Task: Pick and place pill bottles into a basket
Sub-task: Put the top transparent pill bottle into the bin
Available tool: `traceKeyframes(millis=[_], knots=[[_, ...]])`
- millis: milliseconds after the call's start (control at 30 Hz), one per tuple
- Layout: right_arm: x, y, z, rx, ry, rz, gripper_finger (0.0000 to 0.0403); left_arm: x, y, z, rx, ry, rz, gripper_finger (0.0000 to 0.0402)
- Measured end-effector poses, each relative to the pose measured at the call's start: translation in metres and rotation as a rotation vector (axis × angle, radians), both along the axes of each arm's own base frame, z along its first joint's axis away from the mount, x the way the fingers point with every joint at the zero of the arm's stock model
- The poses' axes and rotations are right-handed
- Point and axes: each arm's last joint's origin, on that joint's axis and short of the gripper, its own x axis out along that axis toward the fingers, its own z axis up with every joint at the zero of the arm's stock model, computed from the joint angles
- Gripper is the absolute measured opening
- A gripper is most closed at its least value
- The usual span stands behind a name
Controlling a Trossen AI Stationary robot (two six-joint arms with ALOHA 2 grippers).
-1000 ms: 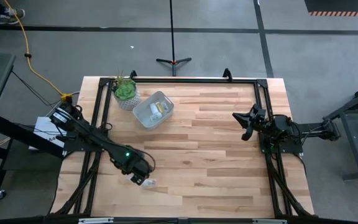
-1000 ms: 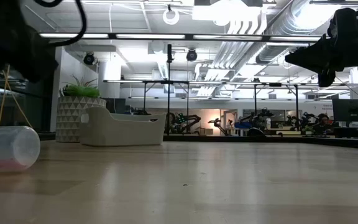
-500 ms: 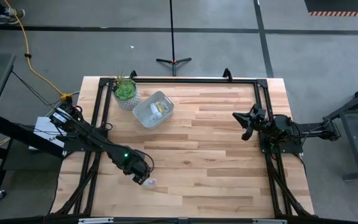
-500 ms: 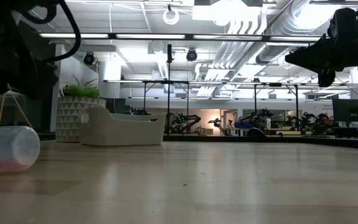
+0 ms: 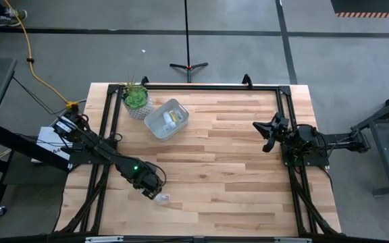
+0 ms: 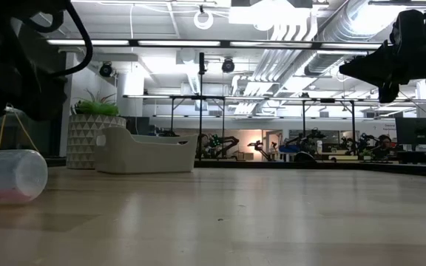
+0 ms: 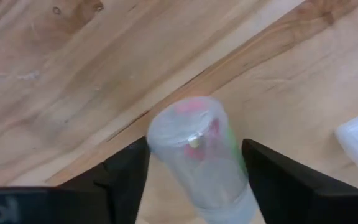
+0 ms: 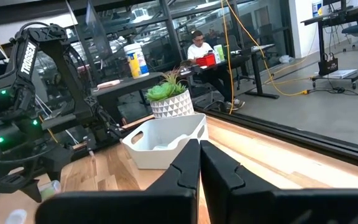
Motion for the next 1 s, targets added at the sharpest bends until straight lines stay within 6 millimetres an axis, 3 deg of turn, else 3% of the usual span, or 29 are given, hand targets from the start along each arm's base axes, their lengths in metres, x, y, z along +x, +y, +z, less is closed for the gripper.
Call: traceKeyframes(millis=[300,500,633,1000], knots=[[0.0,0.0,0.0,0.0,-0.001,0.0,0.0003,-0.002,0.002,0.005,0.035,0.035,-0.002,0.0192],[0.0,0.0,0.0,0.0,-0.002,0.0,0.0004,0.001,0.012,0.032,0.15,-0.037,0.001,0.0194],[0.0,0.0,0.001,0.0,-0.002,0.0,0.0002,0.008,0.032,0.055,0.181,-0.104,-0.004,0.0206],[0.0,0.0,0.001,0.002,-0.004,0.0,0.0002,0.032,0.12,0.113,0.357,-0.177,-0.109,0.0198]])
